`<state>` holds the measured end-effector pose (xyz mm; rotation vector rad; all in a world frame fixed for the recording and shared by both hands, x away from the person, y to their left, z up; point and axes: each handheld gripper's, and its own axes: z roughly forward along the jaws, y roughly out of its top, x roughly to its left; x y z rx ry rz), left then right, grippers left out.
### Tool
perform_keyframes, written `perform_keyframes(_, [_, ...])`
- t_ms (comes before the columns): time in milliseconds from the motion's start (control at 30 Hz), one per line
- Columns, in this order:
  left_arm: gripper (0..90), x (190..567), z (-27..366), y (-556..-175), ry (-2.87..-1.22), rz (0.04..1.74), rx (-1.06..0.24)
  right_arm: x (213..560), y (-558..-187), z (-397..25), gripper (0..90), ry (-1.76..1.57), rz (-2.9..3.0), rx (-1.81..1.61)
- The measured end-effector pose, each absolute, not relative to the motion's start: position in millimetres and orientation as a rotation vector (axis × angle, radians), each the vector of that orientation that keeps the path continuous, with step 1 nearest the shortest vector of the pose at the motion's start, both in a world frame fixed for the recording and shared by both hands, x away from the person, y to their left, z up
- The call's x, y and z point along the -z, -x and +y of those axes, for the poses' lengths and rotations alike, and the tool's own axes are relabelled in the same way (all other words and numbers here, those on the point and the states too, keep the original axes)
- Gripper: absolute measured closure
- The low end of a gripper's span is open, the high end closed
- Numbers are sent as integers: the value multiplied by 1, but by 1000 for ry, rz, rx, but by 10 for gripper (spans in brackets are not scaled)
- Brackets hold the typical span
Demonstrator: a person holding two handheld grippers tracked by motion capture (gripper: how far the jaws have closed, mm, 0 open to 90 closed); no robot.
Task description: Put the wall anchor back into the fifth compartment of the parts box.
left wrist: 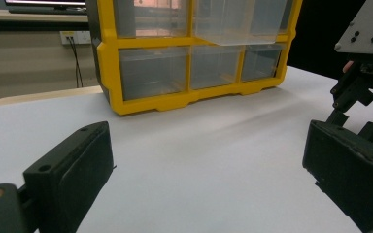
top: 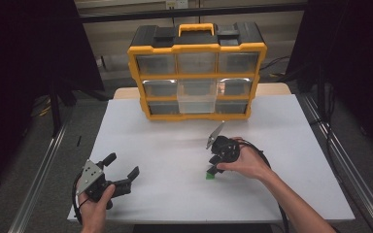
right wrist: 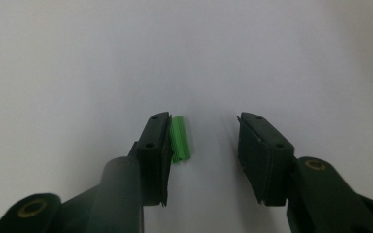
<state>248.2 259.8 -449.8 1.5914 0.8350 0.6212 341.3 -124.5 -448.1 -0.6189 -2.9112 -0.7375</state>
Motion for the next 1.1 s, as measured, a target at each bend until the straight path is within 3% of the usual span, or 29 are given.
perform_keyframes(33, [43, 450, 260, -248, -1592, 836, -623, 449, -341, -126, 627, 606, -2895, 733])
perform_keyframes(167, [43, 450, 260, -248, -1598, 841, -629, 450, -341, -125, 681, 578, -2903, 713])
perform_keyframes(833, [38, 450, 260, -247, -1595, 841, -634, 458, -342, -119, 838, 516, -2893, 684])
perform_keyframes(1100, [38, 450, 261, -247, -1591, 843, -627, 459, -342, -120, 846, 533, -2890, 706])
